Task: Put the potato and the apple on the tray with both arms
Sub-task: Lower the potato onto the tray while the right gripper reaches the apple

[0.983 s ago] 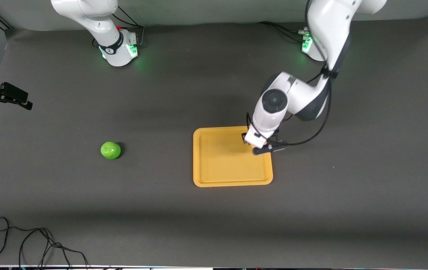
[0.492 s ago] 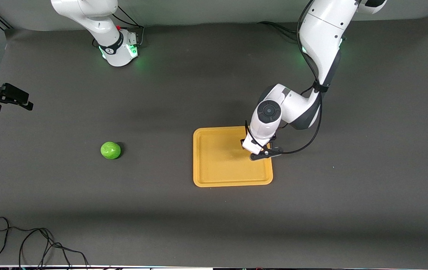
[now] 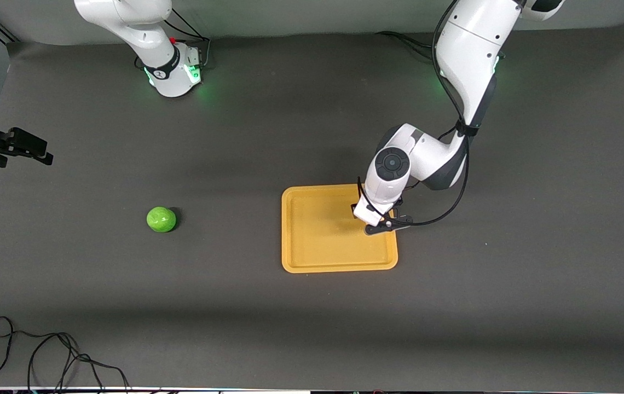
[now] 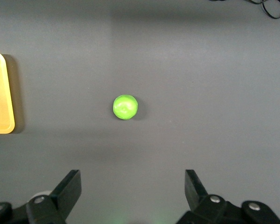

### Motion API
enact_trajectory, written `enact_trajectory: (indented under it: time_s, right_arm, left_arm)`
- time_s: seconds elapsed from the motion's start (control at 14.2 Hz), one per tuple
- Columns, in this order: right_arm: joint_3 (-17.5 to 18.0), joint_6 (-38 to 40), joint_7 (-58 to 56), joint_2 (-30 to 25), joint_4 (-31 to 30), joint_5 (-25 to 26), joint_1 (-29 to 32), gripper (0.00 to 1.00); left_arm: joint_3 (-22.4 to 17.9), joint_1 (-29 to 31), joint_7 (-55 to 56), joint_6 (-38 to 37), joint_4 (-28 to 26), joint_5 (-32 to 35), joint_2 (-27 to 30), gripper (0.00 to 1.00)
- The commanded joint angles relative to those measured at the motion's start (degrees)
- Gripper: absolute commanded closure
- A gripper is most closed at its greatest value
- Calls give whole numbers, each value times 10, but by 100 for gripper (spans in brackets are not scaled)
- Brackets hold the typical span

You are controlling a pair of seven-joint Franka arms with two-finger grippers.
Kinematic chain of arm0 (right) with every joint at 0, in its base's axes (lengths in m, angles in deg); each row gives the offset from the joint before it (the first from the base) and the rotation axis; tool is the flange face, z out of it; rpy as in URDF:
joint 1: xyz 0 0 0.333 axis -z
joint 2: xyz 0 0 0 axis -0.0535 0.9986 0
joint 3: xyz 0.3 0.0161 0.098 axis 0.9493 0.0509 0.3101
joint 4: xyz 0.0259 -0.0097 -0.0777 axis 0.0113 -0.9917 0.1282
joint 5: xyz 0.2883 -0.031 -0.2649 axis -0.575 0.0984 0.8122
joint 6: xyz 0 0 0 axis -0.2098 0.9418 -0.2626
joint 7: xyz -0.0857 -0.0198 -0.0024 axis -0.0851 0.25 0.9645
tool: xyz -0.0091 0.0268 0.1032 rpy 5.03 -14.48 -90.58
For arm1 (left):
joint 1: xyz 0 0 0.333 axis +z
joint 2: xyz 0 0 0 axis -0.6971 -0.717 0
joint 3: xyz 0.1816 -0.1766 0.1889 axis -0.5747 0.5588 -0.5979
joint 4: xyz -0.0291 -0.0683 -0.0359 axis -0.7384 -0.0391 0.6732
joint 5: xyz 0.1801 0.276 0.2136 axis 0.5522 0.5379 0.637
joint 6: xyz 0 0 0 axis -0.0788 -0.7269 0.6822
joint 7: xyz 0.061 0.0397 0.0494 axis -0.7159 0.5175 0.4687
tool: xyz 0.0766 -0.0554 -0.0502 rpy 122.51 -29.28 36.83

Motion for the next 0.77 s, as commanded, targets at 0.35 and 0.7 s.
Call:
enact_trajectory:
  time_s: [0.35, 0.7]
  right_arm:
    - [-2, -41, -3, -3, -45, 3, -7, 0]
    - [-2, -119, 2, -22, -138, 5, -24, 1]
  left_arm:
    - [-11, -10, 14, 2, 17, 23, -16, 0]
    - [-11, -6, 10, -8, 19, 23, -3, 0]
